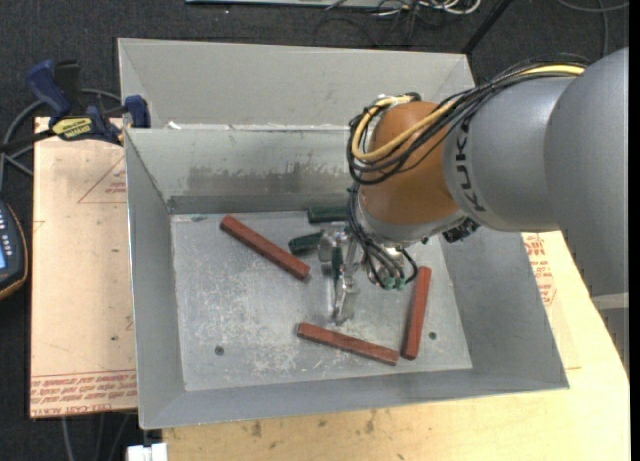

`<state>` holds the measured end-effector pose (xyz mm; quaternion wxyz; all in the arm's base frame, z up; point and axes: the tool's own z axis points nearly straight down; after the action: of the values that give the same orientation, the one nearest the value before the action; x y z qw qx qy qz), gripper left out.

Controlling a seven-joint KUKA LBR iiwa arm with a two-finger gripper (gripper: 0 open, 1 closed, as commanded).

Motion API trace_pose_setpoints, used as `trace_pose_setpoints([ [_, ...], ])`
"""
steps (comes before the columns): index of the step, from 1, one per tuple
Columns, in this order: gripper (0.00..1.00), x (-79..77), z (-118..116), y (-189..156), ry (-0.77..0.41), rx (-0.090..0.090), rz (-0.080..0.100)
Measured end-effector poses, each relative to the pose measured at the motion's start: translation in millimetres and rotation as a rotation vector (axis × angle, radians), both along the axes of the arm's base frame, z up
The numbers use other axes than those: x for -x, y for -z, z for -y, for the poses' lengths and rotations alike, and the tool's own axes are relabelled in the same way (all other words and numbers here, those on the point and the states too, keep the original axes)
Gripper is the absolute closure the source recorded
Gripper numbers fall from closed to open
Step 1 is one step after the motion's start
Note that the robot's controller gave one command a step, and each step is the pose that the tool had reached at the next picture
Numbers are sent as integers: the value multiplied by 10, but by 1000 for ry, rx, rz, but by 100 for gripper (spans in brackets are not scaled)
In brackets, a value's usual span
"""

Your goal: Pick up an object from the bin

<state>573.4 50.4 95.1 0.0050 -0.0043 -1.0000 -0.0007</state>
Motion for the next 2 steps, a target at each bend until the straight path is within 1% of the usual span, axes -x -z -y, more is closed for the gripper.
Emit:
trace_pose_setpoints([
  [1, 0, -572, 452, 248, 372, 2, 13],
  [2, 0, -820, 534, 261, 429, 3, 0],
])
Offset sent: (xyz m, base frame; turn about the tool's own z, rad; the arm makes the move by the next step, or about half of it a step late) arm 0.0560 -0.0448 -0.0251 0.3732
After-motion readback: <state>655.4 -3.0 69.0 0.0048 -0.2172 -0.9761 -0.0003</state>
